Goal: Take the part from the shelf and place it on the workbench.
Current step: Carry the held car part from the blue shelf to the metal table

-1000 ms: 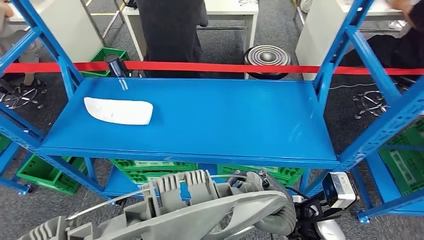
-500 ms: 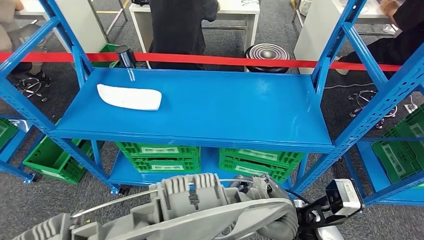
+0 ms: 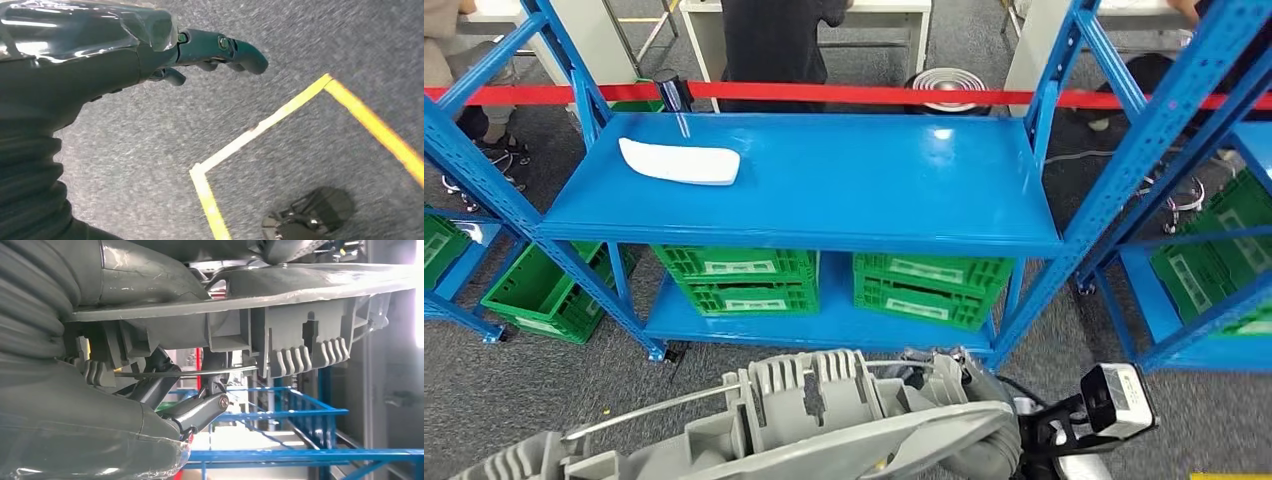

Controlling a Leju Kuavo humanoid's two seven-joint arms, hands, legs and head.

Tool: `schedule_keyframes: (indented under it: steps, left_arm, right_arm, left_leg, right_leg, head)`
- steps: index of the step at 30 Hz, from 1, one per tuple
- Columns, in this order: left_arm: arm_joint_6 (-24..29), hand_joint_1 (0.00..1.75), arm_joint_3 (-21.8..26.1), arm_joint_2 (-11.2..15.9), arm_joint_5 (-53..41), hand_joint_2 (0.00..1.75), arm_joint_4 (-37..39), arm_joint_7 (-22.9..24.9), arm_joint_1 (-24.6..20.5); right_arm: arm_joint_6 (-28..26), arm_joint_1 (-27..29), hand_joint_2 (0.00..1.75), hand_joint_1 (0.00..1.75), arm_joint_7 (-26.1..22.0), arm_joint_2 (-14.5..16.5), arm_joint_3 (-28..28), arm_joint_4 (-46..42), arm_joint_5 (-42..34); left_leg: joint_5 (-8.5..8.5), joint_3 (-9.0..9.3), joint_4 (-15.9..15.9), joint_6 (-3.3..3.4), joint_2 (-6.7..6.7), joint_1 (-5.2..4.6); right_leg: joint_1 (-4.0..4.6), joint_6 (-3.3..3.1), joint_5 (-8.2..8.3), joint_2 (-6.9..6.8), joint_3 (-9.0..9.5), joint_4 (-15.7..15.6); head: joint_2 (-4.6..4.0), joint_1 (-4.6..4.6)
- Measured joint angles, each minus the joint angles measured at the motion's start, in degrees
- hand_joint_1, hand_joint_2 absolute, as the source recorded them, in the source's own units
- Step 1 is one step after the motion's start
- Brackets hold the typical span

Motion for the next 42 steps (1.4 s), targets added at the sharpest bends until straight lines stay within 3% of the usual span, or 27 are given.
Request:
schedule_keyframes:
  steps: [2,3,5,7,9,11,13,14,15,17,18,19,20,21,23,25,26,28,29,31,33,34,35,36,38,40,42]
  left_arm:
    - [0.02,0.0,0.01,0.48,0.0,1.75,-0.21,0.21,-0.06]
    - [0.03,0.0,0.01,0.72,-0.01,1.75,-0.34,0.31,-0.13]
    - [0.05,0.0,0.02,1.13,-0.15,1.75,-0.7,0.54,-0.24]
    - [-0.01,0.0,0.01,1.58,-0.59,1.75,-1.15,0.8,-0.49]
    - [-0.14,0.0,-0.01,2.06,-1.17,1.75,-1.62,1.09,-0.93]
    - [-0.25,0.0,-0.01,2.4,-1.62,1.75,-1.86,1.45,-1.31]
    - [-0.31,0.0,-0.02,2.6,-2.04,1.75,-1.94,1.76,-1.57]
    - [-0.32,0.0,-0.03,2.65,-2.25,1.75,-2.03,1.85,-1.72]
    - [-0.29,0.0,-0.04,2.64,-2.5,1.75,-2.14,1.86,-1.87]
    - [-0.14,0.0,-0.04,2.59,-2.83,1.75,-2.35,1.87,-2.09]
    - [-0.06,0.0,-0.04,2.58,-2.98,1.75,-2.42,1.9,-2.12]
    - [0.0,0.0,-0.04,2.56,-3.14,1.75,-2.5,1.94,-2.13]
    - [0.05,0.0,-0.04,2.56,-3.31,1.75,-2.61,2.04,-2.14]
    - [0.1,0.0,-0.04,2.54,-3.54,1.75,-2.74,2.18,-2.17]
    - [0.22,0.0,-0.04,2.52,-3.95,1.75,-3.09,2.56,-2.27]
    - [0.43,0.0,-0.04,2.61,-4.37,1.75,-3.4,2.88,-2.41]
    - [0.54,0.0,-0.04,2.66,-4.54,1.75,-3.51,3.01,-2.44]
    - [0.75,0.0,-0.04,2.74,-4.93,1.75,-3.66,3.23,-2.36]
    - [0.83,0.0,-0.04,2.81,-5.09,1.75,-3.71,3.34,-2.27]
    - [1.01,0.0,-0.04,3.02,-5.48,1.75,-3.81,3.53,-2.11]
    - [1.13,0.0,-0.03,3.2,-5.85,1.75,-3.98,3.67,-2.06]
    - [1.16,0.0,-0.02,3.27,-6.04,1.75,-4.07,3.73,-2.05]
    - [1.16,0.0,-0.02,3.28,-6.18,1.75,-4.15,3.8,-2.02]
    - [1.17,0.0,0.0,3.29,-6.32,1.75,-4.23,3.87,-1.98]
    - [1.2,0.0,0.08,3.4,-6.61,1.75,-4.45,3.95,-1.91]
    - [1.25,0.0,0.21,3.64,-6.96,1.75,-4.81,3.96,-1.88]
    - [1.31,0.0,0.42,3.92,-7.32,1.75,-5.05,3.95,-1.77]
  right_arm:
    - [-0.18,-0.22,1.75,1.75,0.0,0.5,-0.1,0.02,0.07]
    - [-0.33,-0.3,1.75,1.75,0.0,0.7,-0.13,0.09,0.07]
    - [-0.63,-0.44,1.75,1.75,0.01,0.99,-0.21,0.33,0.06]
    - [-0.76,-0.56,1.75,1.75,0.02,1.21,-0.42,0.56,0.05]
    - [-0.77,-0.69,1.75,1.75,-0.03,1.43,-0.77,0.68,0.05]
    - [-0.7,-0.83,1.75,1.75,-0.12,1.65,-1.01,0.8,0.06]
    - [-0.58,-0.86,1.75,1.75,-0.21,1.82,-1.16,0.92,0.11]
    - [-0.51,-0.86,1.75,1.75,-0.24,1.88,-1.27,0.98,0.16]
    - [-0.44,-0.89,1.75,1.75,-0.28,1.9,-1.4,1.06,0.21]
    - [-0.29,-0.93,1.75,1.75,-0.36,1.93,-1.65,1.27,0.33]
    - [-0.24,-0.92,1.75,1.75,-0.39,1.95,-1.76,1.36,0.39]
    - [-0.18,-0.9,1.75,1.75,-0.39,1.96,-1.86,1.42,0.47]
    - [-0.12,-0.9,1.75,1.75,-0.39,1.97,-1.97,1.45,0.57]
    - [-0.07,-0.9,1.75,1.75,-0.39,2.03,-2.11,1.45,0.68]
    - [0.06,-0.94,1.75,1.75,-0.38,2.28,-2.42,1.44,0.9]
    - [0.21,-0.89,1.75,1.75,-0.37,2.62,-2.68,1.38,1.04]
    - [0.3,-0.87,1.75,1.75,-0.36,2.77,-2.79,1.35,1.08]
    - [0.4,-0.78,1.75,1.75,-0.36,3.05,-3.04,1.33,1.14]
    - [0.42,-0.76,1.75,1.75,-0.37,3.19,-3.15,1.34,1.2]
    - [0.43,-0.69,1.75,1.75,-0.4,3.49,-3.39,1.34,1.39]
    - [0.48,-0.51,1.75,1.75,-0.48,3.71,-3.62,1.34,1.62]
    - [0.54,-0.36,1.75,1.75,-0.52,3.75,-3.72,1.34,1.71]
    - [0.63,-0.2,1.75,1.75,-0.56,3.78,-3.83,1.34,1.77]
    - [0.79,-0.06,1.75,1.75,-0.57,3.81,-3.95,1.34,1.81]
    - [1.17,0.08,1.75,1.75,-0.56,3.96,-4.21,1.32,1.89]
    - [1.41,0.02,1.75,1.75,-0.41,4.22,-4.4,1.28,1.96]
    - [1.42,-0.08,1.75,1.75,-0.25,4.45,-4.46,1.26,1.95]
  left_leg:
    - [-6.05,-1.35,7.09,-0.63,-0.14,0.11]
    - [-7.61,-1.64,10.4,-0.78,-0.16,0.14]
    - [-6.88,0.18,11.97,-0.63,-0.17,0.16]
    - [-4.72,5.89,5.52,0.15,-0.39,0.05]
    - [-4.86,11.33,-2.28,1.07,-0.68,-0.3]
    - [-5.27,12.74,-4.94,1.83,-0.77,-0.83]
    - [-3.71,12.22,-5.77,2.71,-0.52,-1.02]
    - [-2.71,11.82,-6.37,3.17,-0.35,-0.95]
    - [-1.62,11.21,-6.94,3.58,-0.19,-0.84]
    - [0.07,9.49,-7.17,4.05,-0.04,-0.85]
    - [0.8,8.47,-7.1,4.06,0.05,-0.91]
    - [1.51,7.43,-6.96,3.98,0.13,-0.93]
    - [2.15,6.37,-6.75,3.85,0.2,-0.91]
    - [2.74,5.29,-6.41,3.62,0.25,-0.85]
    - [3.67,3.17,-5.24,3.01,0.23,-0.77]
    - [4.42,1.71,-4.0,2.29,0.2,-0.82]
    - [4.87,1.34,-3.74,1.95,0.19,-0.82]
    - [5.63,1.07,-3.78,1.22,0.1,-0.52]
    - [4.83,0.75,-3.4,0.83,0.01,-0.3]
    - [-0.07,-0.46,0.35,0.02,-0.15,0.06]
    - [-5.91,-2.01,7.75,-0.61,-0.18,0.17]
    - [-7.17,-2.3,11.09,-0.76,-0.18,0.2]
    - [-7.04,-1.82,12.91,-0.79,-0.18,0.23]
    - [-5.85,-0.3,12.67,-0.69,-0.19,0.24]
    - [-3.74,5.58,6.26,-0.1,-0.38,0.18]
    - [-4.72,11.49,-1.97,0.78,-0.7,-0.17]
    - [-5.61,13.34,-5.24,1.75,-0.8,-0.75]
  right_leg:
    - [0.15,-0.31,1.4,0.0,-1.44,0.08]
    - [0.23,-0.29,2.08,0.0,-2.28,0.13]
    - [0.4,-0.14,3.28,0.01,-3.79,0.17]
    - [0.52,0.08,4.36,0.02,-4.93,0.17]
    - [0.62,0.63,5.35,-0.02,-5.52,0.07]
    - [0.47,1.42,6.28,-0.07,-5.7,-0.17]
    - [0.46,1.98,6.81,-0.01,-6.12,-0.3]
    - [0.58,1.89,5.92,0.05,-6.74,0.46]
    - [0.7,1.57,4.08,0.11,-7.68,2.27]
    - [0.66,0.89,-1.17,0.16,-9.98,9.26]
    - [0.61,0.99,-3.0,0.16,-10.82,13.15]
    - [0.52,1.43,-3.75,0.16,-11.04,15.99]
    - [0.43,2.09,-3.39,0.15,-10.41,17.02]
    - [0.31,2.84,-2.28,0.14,-8.71,15.88]
    - [0.05,3.66,-0.82,0.12,-2.58,8.31]
    - [0.2,2.96,-1.83,0.22,2.14,1.29]
    - [0.42,2.37,-2.5,0.26,2.87,-0.21]
    - [0.5,1.31,-1.89,0.18,2.02,-0.34]
    - [0.43,0.73,-1.28,0.11,1.55,-0.29]
    - [0.19,-0.12,0.17,-0.02,0.25,-0.33]
    - [0.29,-0.36,1.66,-0.02,-1.38,-0.25]
    - [0.35,-0.31,2.42,-0.02,-2.28,-0.2]
    - [0.4,-0.22,3.14,-0.01,-3.2,-0.14]
    - [0.44,-0.1,3.82,-0.01,-4.09,-0.09]
    - [0.47,0.18,4.98,0.01,-5.39,-0.06]
    - [0.51,0.8,5.98,-0.02,-5.93,-0.15]
    - [0.34,1.62,7.0,-0.09,-6.06,-0.44]
  head:
    - [0.0,-0.06]
    - [0.0,-0.07]
    - [0.0,-0.07]
    - [0.0,-0.07]
    - [0.0,-0.01]
    - [0.0,-0.01]
    - [0.0,-0.04]
    - [0.0,0.04]
    - [0.0,0.13]
    - [0.0,0.29]
    - [0.0,0.31]
    - [0.0,0.31]
    - [0.0,0.31]
    - [0.0,0.31]
    - [0.0,0.33]
    - [0.01,0.21]
    - [0.01,0.15]
    - [0.01,0.12]
    - [0.01,0.1]
    - [0.0,0.06]
    - [0.0,0.02]
    - [0.0,0.02]
    - [0.0,0.02]
    - [0.0,0.02]
    - [0.0,0.02]
    - [0.0,0.07]
    - [0.0,0.03]
